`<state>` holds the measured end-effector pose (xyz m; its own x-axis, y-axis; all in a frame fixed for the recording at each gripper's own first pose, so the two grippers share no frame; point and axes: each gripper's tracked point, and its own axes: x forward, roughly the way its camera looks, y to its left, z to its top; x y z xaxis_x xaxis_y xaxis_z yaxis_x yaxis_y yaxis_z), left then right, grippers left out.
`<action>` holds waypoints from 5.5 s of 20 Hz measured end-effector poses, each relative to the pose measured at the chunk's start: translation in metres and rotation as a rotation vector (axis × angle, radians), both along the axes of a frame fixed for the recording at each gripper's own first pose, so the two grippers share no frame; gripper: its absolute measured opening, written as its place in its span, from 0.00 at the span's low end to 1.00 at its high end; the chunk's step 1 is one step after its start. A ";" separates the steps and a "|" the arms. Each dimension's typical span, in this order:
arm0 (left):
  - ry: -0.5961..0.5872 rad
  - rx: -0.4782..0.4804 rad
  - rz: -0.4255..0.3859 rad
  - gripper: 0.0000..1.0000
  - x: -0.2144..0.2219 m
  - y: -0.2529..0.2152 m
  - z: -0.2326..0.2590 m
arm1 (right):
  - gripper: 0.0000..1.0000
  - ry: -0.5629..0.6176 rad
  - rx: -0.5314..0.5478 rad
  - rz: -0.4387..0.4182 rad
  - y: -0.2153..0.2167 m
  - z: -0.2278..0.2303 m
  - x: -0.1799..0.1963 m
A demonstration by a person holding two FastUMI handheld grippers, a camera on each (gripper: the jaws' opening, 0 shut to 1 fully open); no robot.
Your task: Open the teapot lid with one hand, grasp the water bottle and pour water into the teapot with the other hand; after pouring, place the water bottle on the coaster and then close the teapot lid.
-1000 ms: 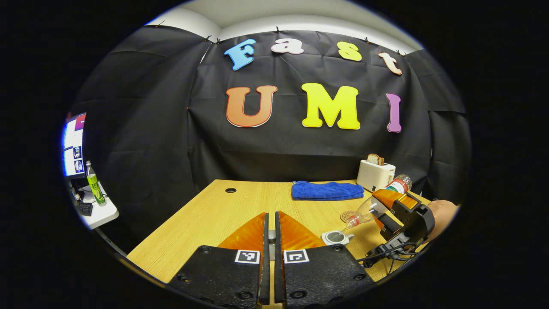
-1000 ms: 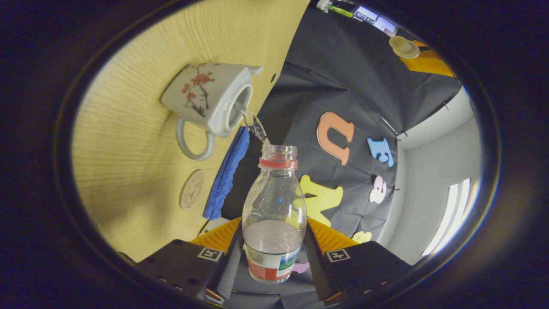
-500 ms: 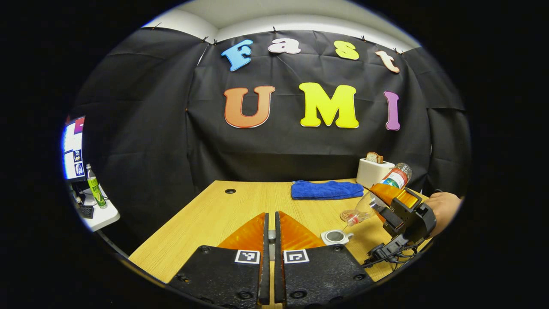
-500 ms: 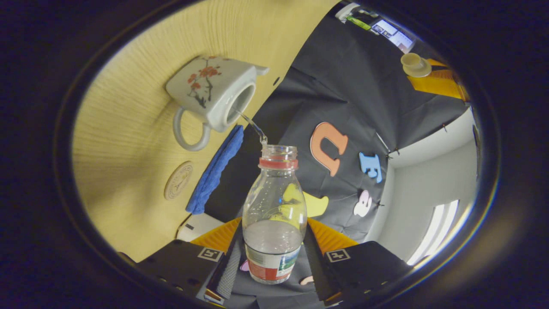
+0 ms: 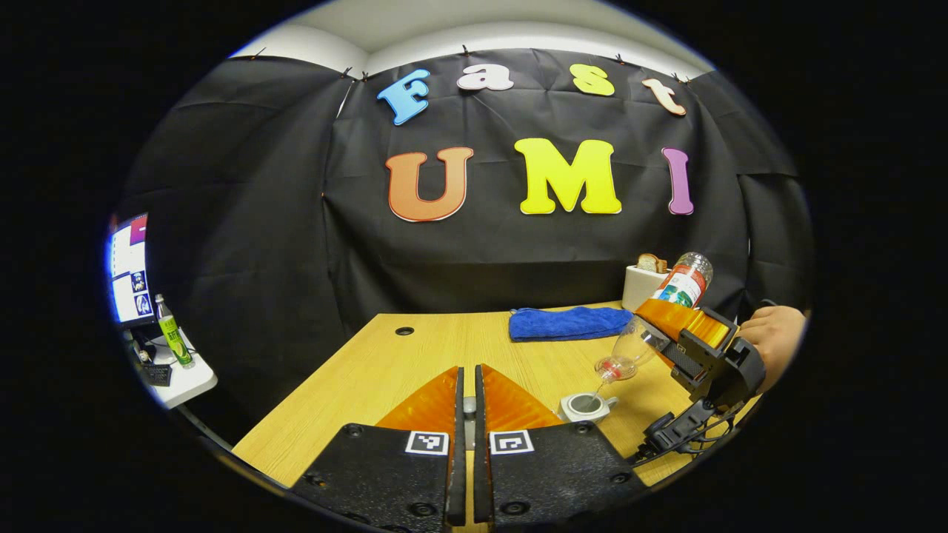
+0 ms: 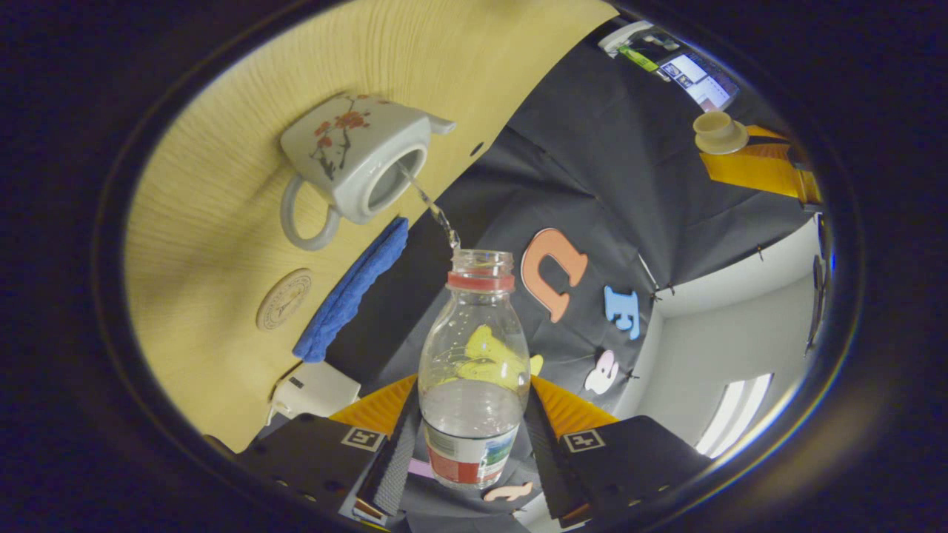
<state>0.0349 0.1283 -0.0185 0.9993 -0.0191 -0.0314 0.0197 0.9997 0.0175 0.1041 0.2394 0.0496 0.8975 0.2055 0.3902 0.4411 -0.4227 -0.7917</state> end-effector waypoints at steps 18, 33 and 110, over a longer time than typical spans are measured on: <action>0.021 -0.016 0.013 0.06 0.003 0.008 -0.005 | 0.72 -0.036 -0.052 0.028 0.010 0.016 -0.001; 0.003 -0.065 -0.009 0.07 0.009 -0.006 0.000 | 0.75 0.454 0.971 0.148 -0.046 -0.024 0.047; 0.019 -0.232 -0.213 0.07 0.067 -0.121 -0.028 | 0.95 0.588 1.904 0.505 -0.127 -0.053 -0.059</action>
<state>0.1023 0.0073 -0.0467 0.9715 -0.2363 -0.0203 0.2268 0.9504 -0.2127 0.0451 0.1120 -0.0036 0.9745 0.1929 0.1143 -0.1877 0.9807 -0.0549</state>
